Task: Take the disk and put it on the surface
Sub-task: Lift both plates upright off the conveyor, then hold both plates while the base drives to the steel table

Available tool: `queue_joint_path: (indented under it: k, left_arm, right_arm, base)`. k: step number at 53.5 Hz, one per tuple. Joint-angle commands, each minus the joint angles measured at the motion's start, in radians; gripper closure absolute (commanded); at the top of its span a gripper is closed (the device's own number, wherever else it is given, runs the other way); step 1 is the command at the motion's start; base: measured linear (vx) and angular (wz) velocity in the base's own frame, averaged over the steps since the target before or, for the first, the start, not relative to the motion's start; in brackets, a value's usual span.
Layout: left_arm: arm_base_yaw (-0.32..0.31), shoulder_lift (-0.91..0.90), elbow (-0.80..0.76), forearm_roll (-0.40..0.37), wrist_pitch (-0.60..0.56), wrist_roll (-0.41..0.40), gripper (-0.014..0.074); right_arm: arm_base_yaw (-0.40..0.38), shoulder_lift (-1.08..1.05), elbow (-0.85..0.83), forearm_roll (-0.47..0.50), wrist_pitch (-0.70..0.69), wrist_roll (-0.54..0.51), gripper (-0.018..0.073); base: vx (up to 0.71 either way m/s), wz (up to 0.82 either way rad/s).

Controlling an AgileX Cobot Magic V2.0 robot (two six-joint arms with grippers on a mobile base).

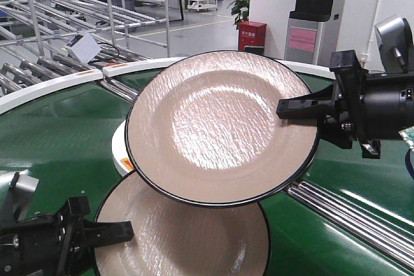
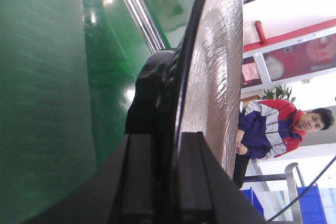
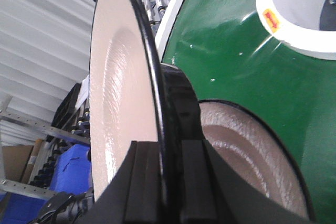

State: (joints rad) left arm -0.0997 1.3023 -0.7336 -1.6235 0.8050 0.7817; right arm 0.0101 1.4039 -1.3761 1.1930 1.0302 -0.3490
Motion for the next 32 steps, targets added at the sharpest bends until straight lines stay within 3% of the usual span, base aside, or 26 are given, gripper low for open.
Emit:
queue_joint_path:
  k: [1,32]
  left_arm:
    - [-0.005,-0.036,-0.034,-0.133,0.039,-0.01,0.0598]
    - [-0.005,-0.036,-0.034,-0.133,0.026,-0.01,0.0598]
  right_arm:
    - [0.0,-0.037,-0.041,0.118,-0.049,0.008,0.0567]
    - [0.0,-0.037,-0.041,0.118,-0.047,0.008,0.0567]
  base:
    - [0.0,0.0]
    - [0.0,0.0]
